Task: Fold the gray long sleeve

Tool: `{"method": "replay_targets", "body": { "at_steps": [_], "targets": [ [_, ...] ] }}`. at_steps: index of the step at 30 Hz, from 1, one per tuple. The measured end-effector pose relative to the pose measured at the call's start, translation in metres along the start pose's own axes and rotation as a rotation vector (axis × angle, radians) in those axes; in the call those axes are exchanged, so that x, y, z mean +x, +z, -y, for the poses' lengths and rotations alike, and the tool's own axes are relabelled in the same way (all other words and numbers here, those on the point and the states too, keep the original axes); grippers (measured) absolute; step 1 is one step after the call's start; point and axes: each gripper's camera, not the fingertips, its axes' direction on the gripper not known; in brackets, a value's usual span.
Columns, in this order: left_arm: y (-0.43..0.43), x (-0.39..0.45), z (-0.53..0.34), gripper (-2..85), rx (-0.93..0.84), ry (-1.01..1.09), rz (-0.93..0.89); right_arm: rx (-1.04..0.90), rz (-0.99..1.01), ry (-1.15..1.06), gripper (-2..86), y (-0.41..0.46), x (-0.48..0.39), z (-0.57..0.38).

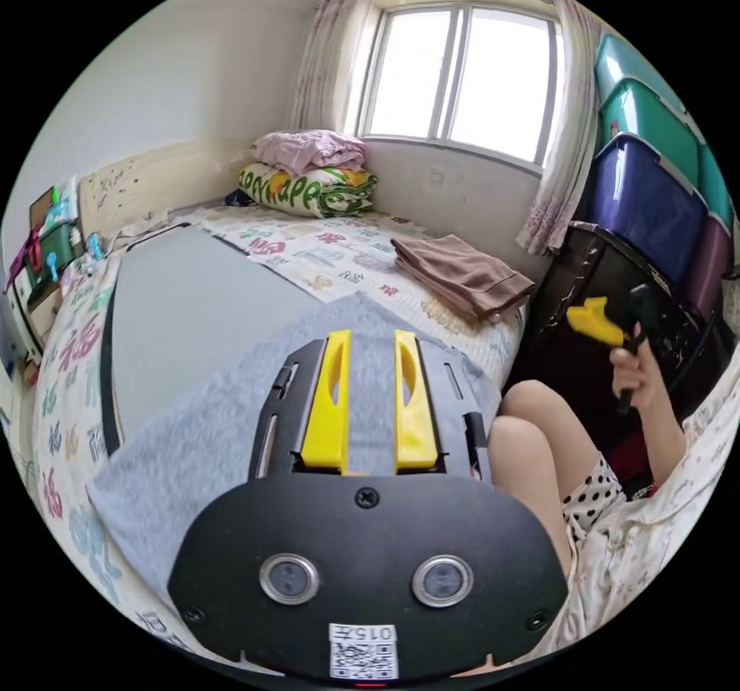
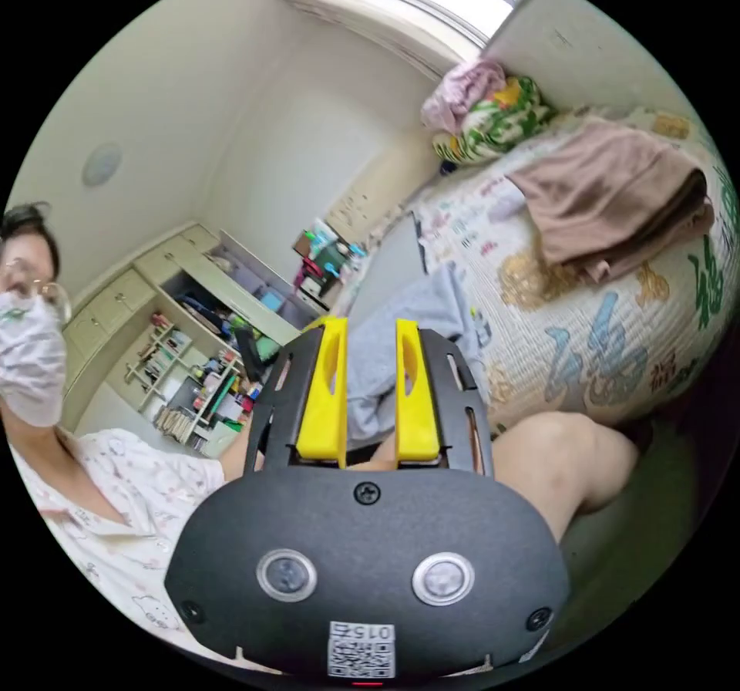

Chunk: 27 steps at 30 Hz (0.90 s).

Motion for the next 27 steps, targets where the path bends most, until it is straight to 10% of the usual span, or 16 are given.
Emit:
{"method": "replay_targets", "body": {
  "at_steps": [13,27],
  "targets": [
    [0.319,-0.052,0.261,13.8,-0.403,-0.152,-0.135,-0.326,-0.221,0.173,13.7,0.108,0.076,0.145],
    [0.370,-0.033,0.286,4.5,-0.607,0.016,-0.007,-0.446,-0.101,0.114,4.7,0.108,0.142,0.223]
  ]
}}
